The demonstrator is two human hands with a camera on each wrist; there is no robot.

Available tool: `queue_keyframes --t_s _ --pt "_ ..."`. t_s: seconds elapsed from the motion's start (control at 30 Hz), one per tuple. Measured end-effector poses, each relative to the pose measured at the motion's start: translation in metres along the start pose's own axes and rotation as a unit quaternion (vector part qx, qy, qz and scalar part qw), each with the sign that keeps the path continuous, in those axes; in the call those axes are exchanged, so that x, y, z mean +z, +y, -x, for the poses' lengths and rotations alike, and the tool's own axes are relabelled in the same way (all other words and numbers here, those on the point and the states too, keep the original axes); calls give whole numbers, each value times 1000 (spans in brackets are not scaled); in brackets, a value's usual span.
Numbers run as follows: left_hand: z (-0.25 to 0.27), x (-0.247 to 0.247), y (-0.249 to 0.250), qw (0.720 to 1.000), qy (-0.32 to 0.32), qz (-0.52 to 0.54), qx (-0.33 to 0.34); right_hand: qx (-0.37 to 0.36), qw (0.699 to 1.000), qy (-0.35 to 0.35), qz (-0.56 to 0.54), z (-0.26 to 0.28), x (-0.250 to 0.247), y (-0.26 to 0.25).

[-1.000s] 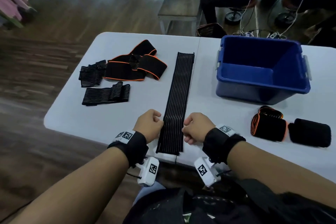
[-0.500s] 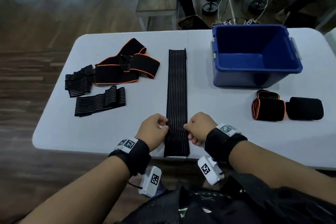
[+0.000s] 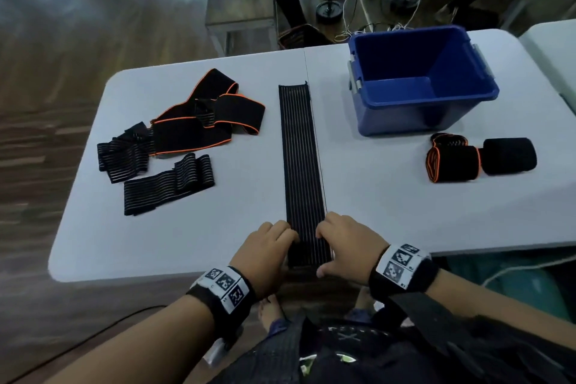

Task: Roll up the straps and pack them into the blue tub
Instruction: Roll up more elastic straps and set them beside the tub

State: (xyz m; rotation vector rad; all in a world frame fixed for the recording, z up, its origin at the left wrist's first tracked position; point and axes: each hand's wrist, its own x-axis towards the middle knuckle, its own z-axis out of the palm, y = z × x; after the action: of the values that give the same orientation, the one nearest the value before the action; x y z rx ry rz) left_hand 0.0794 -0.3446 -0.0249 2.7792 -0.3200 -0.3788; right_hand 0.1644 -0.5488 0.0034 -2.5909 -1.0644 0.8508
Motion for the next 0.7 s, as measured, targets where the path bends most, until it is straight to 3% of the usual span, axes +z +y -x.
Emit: queue_keyframes --t_s 0.13,0.3,0.5,0.7 --pt "4 11 0 999 43 6 12 -21 995 45 87 6 12 -7" --pt "9 11 -3 992 73 101 -33 -28 995 99 4 7 27 -1" --pt "-1 -2 -5 972 58 180 -140 58 988 57 -133 -1 7 1" --pt "-8 -8 -10 949 39 234 -210 162 957 87 -226 -14 0 2"
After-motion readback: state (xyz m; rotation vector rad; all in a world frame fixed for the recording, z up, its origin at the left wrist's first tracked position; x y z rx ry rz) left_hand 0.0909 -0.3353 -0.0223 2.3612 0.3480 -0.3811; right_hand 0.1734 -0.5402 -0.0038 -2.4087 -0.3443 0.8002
